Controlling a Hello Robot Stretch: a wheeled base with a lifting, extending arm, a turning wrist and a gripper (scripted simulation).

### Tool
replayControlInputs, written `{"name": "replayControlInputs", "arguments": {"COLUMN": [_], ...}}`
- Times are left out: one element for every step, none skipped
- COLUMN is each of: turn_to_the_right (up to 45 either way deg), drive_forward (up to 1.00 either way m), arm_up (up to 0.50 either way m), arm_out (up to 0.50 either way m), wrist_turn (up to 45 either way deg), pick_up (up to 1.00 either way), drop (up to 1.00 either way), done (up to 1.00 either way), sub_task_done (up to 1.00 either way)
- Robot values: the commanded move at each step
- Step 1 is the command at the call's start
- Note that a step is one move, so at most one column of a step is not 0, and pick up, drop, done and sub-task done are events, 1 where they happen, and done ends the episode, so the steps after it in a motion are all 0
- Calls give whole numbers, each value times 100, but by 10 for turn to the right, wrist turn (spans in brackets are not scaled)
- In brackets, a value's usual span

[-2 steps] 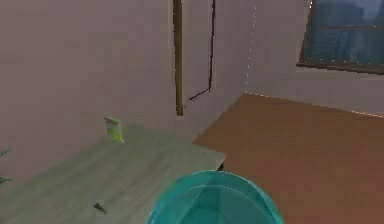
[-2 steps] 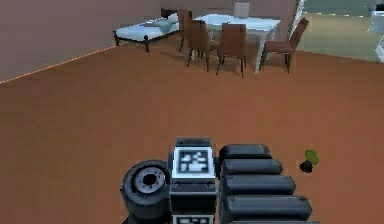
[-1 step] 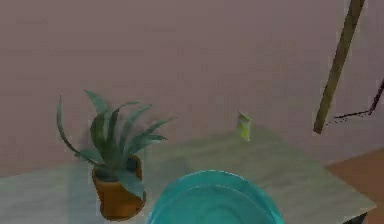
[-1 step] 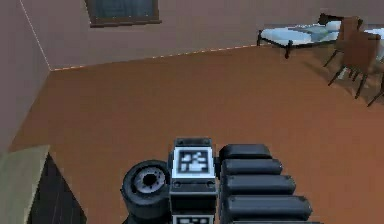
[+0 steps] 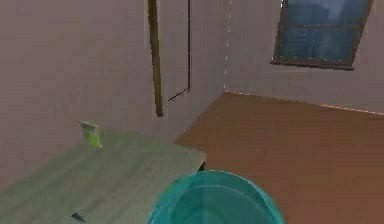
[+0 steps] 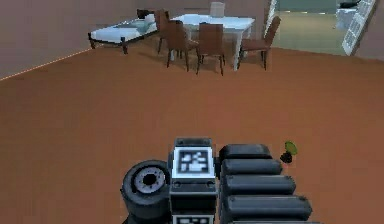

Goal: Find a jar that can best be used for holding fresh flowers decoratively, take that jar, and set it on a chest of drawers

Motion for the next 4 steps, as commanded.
{"name": "replayControlInputs", "arguments": {"turn_to_the_right": [450,450,210,450], "drive_forward": [0,0,0,0], "arm_up": [0,0,0,0], "arm_out": [0,0,0,0], "wrist_turn": [0,0,0,0], "pick_up": [0,0,0,0], "drop": [0,0,0,0], "done": [0,0,0,0], "sub_task_done": [0,0,0,0]}}
